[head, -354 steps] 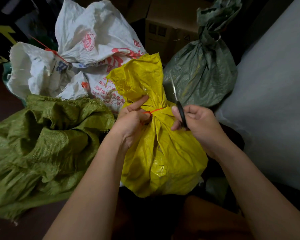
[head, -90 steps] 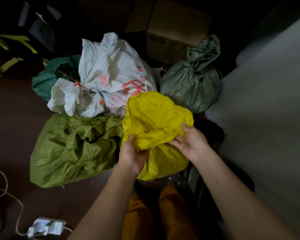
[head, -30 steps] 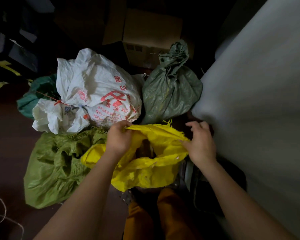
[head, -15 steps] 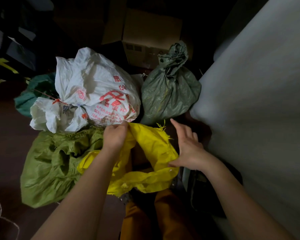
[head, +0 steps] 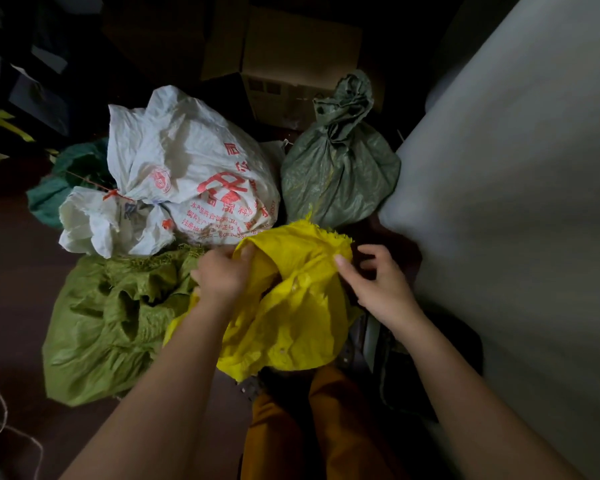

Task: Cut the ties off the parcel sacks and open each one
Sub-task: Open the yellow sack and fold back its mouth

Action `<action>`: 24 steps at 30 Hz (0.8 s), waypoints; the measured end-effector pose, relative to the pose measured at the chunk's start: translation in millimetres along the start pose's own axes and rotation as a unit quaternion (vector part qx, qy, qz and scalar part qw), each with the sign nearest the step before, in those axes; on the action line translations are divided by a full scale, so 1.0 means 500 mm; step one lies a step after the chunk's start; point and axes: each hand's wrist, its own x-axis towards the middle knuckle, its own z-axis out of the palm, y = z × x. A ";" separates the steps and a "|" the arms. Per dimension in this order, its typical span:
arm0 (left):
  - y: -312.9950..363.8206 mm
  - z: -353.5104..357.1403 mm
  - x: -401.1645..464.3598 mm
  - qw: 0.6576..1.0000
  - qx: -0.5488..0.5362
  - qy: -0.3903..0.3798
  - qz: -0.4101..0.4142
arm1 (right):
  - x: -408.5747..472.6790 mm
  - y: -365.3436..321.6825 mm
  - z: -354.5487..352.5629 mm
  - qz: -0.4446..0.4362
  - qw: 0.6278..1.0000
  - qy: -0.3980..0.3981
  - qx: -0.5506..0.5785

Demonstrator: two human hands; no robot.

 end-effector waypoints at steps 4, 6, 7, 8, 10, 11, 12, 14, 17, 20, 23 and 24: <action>0.002 -0.001 -0.027 0.995 0.059 0.024 0.081 | -0.034 -0.027 0.033 0.112 0.987 -0.068 0.093; -0.007 0.002 -0.065 0.991 0.048 0.076 0.100 | -0.055 -0.042 0.053 0.127 0.976 -0.065 0.167; -0.013 0.004 -0.087 0.984 0.059 0.132 0.104 | -0.063 -0.046 0.064 0.130 0.969 -0.066 0.198; -0.022 0.005 -0.108 0.973 0.073 0.185 0.115 | -0.071 -0.050 0.075 0.137 0.960 -0.071 0.233; -0.044 0.012 -0.137 0.961 0.083 0.217 0.150 | -0.085 -0.057 0.094 0.150 0.943 -0.086 0.284; -0.057 0.015 -0.144 0.967 0.078 0.181 0.163 | -0.088 -0.057 0.102 0.153 0.939 -0.088 0.295; -0.070 0.020 -0.147 0.976 0.062 0.123 0.170 | -0.090 -0.059 0.110 0.156 0.936 -0.085 0.303; -0.093 0.030 -0.157 0.986 0.002 -0.016 0.165 | -0.094 -0.059 0.129 0.163 0.931 -0.060 0.321; -0.114 0.039 -0.179 0.970 -0.053 -0.134 0.198 | -0.094 -0.047 0.151 0.139 0.944 0.008 0.299; -0.136 0.031 -0.181 0.965 -0.011 -0.090 0.244 | -0.101 -0.025 0.145 0.131 0.942 0.051 0.306; -0.162 0.000 -0.198 0.979 0.028 0.021 0.202 | -0.134 -0.008 0.127 0.145 0.913 0.013 0.380; -0.169 -0.009 -0.210 0.985 0.051 0.035 0.161 | -0.149 -0.005 0.122 0.146 0.904 -0.004 0.402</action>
